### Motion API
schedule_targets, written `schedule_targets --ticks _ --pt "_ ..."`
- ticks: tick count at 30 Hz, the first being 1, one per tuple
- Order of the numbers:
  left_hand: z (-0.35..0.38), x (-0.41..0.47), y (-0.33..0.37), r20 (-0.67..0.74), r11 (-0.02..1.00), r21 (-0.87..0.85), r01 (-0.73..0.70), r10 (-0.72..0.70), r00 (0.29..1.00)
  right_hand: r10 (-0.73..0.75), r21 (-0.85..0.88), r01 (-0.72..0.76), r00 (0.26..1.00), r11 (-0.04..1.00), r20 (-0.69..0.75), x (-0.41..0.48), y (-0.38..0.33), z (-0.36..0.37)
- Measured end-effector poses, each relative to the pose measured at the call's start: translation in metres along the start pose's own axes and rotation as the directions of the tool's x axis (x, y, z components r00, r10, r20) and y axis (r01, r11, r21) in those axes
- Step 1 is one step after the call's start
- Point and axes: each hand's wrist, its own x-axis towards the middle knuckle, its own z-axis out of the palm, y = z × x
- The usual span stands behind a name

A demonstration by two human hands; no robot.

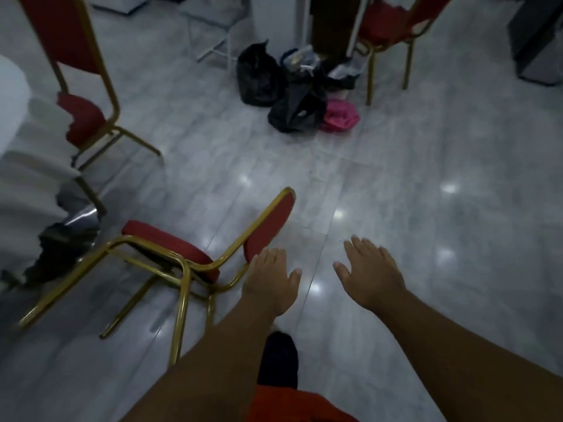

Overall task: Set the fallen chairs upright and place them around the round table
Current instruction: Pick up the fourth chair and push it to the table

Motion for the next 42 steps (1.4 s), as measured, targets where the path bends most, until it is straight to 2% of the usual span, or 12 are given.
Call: schedule_targets --ticks 8,12,15,18,22,25,30,34,37,39,42 --pt "-0.022 0.119 -0.048 0.056 0.985 -0.086 0.152 -0.148 0.987 -0.118 -0.082 0.122 0.992 0.989 0.053 0.143 -0.028 -0.042" --pt "-0.046 0.177 -0.064 0.008 0.968 -0.125 0.216 -0.216 0.976 -0.159 -0.105 0.166 0.985 0.981 0.072 0.206 -0.039 -0.062" --pt "-0.056 0.209 -0.069 0.004 0.95 -0.181 0.256 -0.26 0.966 -0.239 -0.119 0.251 0.965 0.961 0.112 0.254 -0.044 -0.072" --pt "-0.052 0.24 -0.072 0.059 0.922 -0.205 0.327 -0.322 0.945 -0.354 -0.187 0.382 0.92 0.905 0.168 0.316 -0.047 -0.076" --pt "-0.014 0.284 -0.078 0.091 0.843 -0.235 0.484 -0.476 0.875 -0.474 -0.193 0.516 0.851 0.834 0.225 0.407 -0.049 -0.057" --pt "0.022 0.328 -0.075 0.127 0.786 -0.267 0.557 -0.545 0.829 -0.519 -0.193 0.588 0.796 0.785 0.313 0.466 -0.043 -0.023" --pt "0.068 0.413 -0.081 0.149 0.735 -0.344 0.584 -0.572 0.807 -0.543 -0.234 0.691 0.696 0.684 0.47 0.545 -0.028 0.051" --pt "0.112 0.466 -0.095 0.051 0.715 -0.354 0.603 -0.629 0.776 -0.563 -0.213 0.719 0.664 0.661 0.492 0.595 -0.019 0.113" --pt "0.154 0.487 -0.109 0.018 0.719 -0.351 0.6 -0.635 0.772 -0.642 -0.141 0.762 0.617 0.632 0.454 0.625 -0.015 0.156" --pt "0.18 0.493 -0.12 -0.089 0.752 -0.312 0.58 -0.631 0.77 -0.717 -0.044 0.799 0.561 0.6 0.414 0.642 -0.016 0.18" --pt "0.202 0.503 -0.13 -0.275 0.776 -0.243 0.582 -0.63 0.726 -0.789 0.027 0.846 0.485 0.532 0.377 0.657 -0.021 0.194"
